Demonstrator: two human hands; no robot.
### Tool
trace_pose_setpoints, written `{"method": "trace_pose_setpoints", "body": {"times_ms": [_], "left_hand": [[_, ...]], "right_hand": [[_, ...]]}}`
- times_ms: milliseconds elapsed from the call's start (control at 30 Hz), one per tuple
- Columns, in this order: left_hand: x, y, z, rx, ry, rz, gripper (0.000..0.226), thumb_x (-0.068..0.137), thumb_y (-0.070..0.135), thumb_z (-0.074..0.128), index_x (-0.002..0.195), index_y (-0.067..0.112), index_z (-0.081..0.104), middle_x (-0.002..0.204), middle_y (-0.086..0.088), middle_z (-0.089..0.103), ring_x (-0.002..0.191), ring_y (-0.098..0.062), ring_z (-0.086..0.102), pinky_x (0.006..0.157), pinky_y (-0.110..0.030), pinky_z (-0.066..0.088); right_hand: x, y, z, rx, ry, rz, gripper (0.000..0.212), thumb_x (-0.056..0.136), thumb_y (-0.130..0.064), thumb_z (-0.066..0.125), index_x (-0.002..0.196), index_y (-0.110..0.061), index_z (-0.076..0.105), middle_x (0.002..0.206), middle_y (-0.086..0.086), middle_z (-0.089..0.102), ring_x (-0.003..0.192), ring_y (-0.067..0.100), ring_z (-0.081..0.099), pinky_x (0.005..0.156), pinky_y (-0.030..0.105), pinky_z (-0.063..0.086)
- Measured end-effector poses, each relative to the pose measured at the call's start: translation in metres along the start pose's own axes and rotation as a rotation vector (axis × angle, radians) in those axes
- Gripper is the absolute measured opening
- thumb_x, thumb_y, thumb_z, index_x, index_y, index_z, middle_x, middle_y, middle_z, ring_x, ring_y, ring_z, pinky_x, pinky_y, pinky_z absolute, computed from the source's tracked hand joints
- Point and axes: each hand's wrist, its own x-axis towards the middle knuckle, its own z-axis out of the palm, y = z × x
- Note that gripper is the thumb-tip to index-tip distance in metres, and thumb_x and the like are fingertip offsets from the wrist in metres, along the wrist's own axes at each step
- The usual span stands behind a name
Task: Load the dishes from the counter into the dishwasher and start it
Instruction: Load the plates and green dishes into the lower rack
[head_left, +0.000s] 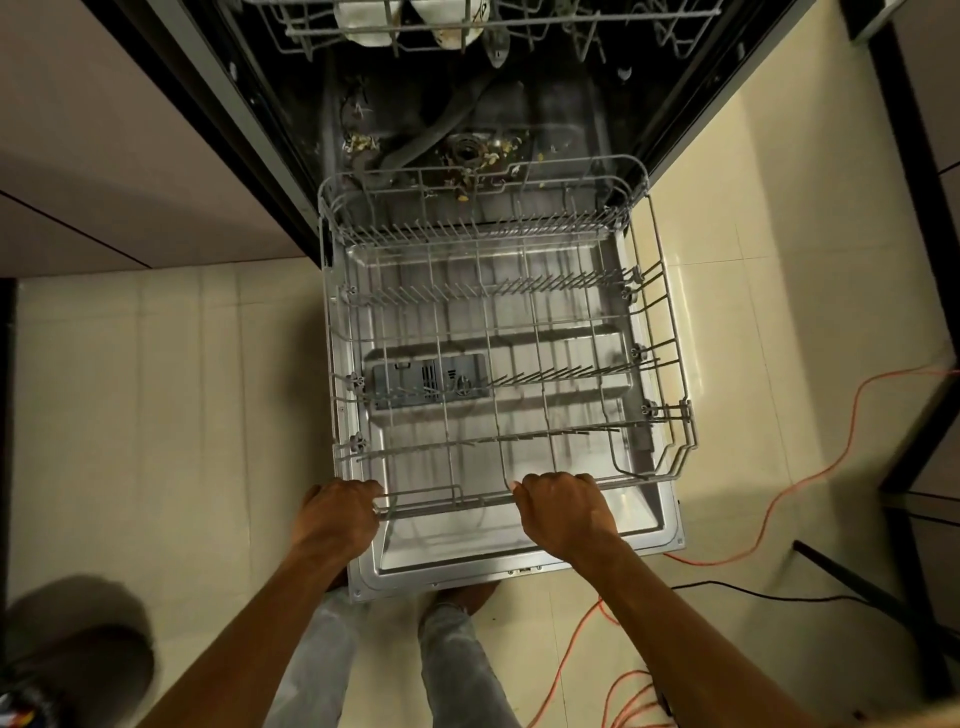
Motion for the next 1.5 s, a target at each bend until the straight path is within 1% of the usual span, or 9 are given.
{"method": "trace_pose_setpoints", "body": {"times_ms": [233,400,567,667,767,900,1033,1333,1500], "left_hand": [[-0.004,0.009,-0.024,-0.01,-0.056,0.005,0.028,0.101,0.03,0.045,0.125,0.031,0.06,0.124,0.004,0.067,0.108,-0.018,0.063,0.09,-0.031,0.05],[-0.036,0.009,-0.085,-0.1,-0.032,0.029,0.021,0.1,0.031,0.046,0.114,0.029,0.062,0.11,0.002,0.069,0.089,-0.014,0.062,0.079,-0.03,0.053],[-0.1,0.01,-0.184,-0.19,0.138,0.045,0.029,0.099,0.036,0.047,0.123,0.032,0.062,0.115,-0.002,0.072,0.098,-0.025,0.068,0.08,-0.034,0.055],[-0.166,0.008,-0.26,-0.228,0.302,0.119,0.033,0.096,0.036,0.046,0.123,0.027,0.062,0.112,-0.001,0.073,0.094,-0.023,0.069,0.074,-0.034,0.055],[-0.241,0.005,-0.337,-0.312,0.477,0.127,0.037,0.099,0.037,0.049,0.132,0.024,0.06,0.122,-0.004,0.069,0.108,-0.03,0.066,0.086,-0.042,0.056],[-0.32,-0.015,-0.413,-0.374,0.695,0.168,0.041,0.101,0.036,0.052,0.139,0.02,0.055,0.132,-0.008,0.064,0.123,-0.033,0.058,0.095,-0.045,0.05],[-0.367,-0.064,-0.472,-0.436,0.841,0.113,0.048,0.098,0.04,0.055,0.141,0.02,0.053,0.138,-0.011,0.059,0.129,-0.035,0.053,0.103,-0.049,0.047],[-0.388,-0.244,-0.544,-0.576,1.04,-0.044,0.053,0.096,0.039,0.062,0.145,0.02,0.051,0.145,-0.009,0.054,0.134,-0.033,0.046,0.108,-0.046,0.041],[-0.362,-0.361,-0.573,-0.915,1.038,0.035,0.043,0.094,0.033,0.068,0.134,0.018,0.061,0.125,-0.003,0.066,0.115,-0.02,0.063,0.098,-0.033,0.049]], "right_hand": [[0.012,-0.002,-0.015,0.147,0.021,0.039,0.044,0.106,-0.04,0.031,0.111,-0.01,0.063,0.106,0.011,0.07,0.098,0.028,0.068,0.086,0.037,0.054],[-0.002,-0.018,-0.083,0.199,0.092,0.018,0.046,0.105,-0.041,0.032,0.117,-0.008,0.062,0.111,0.015,0.066,0.101,0.031,0.065,0.089,0.042,0.055],[-0.04,-0.05,-0.183,0.341,0.226,-0.014,0.042,0.106,-0.037,0.035,0.109,-0.007,0.065,0.102,0.012,0.067,0.097,0.026,0.062,0.091,0.04,0.052],[-0.085,-0.08,-0.264,0.495,0.37,-0.094,0.039,0.107,-0.032,0.04,0.094,-0.006,0.065,0.088,0.009,0.065,0.082,0.02,0.059,0.078,0.037,0.054],[-0.129,-0.113,-0.349,0.587,0.468,-0.127,0.034,0.107,-0.031,0.044,0.093,-0.007,0.063,0.089,0.006,0.061,0.081,0.016,0.054,0.073,0.03,0.044],[-0.166,-0.161,-0.437,0.631,0.543,-0.161,0.035,0.105,-0.042,0.043,0.098,-0.014,0.063,0.099,0.0,0.058,0.091,0.016,0.055,0.079,0.035,0.047],[-0.175,-0.222,-0.511,0.589,0.669,-0.258,0.035,0.101,-0.037,0.05,0.078,-0.012,0.058,0.084,0.005,0.059,0.082,0.024,0.056,0.072,0.035,0.043],[-0.133,-0.383,-0.591,0.507,0.694,-0.391,0.039,0.1,-0.043,0.05,0.12,-0.012,0.063,0.121,0.006,0.061,0.113,0.022,0.057,0.099,0.042,0.048],[-0.102,-0.49,-0.62,0.602,0.726,-0.439,0.037,0.101,-0.039,0.054,0.129,-0.015,0.059,0.128,-0.002,0.056,0.118,0.013,0.055,0.104,0.031,0.044]]}}
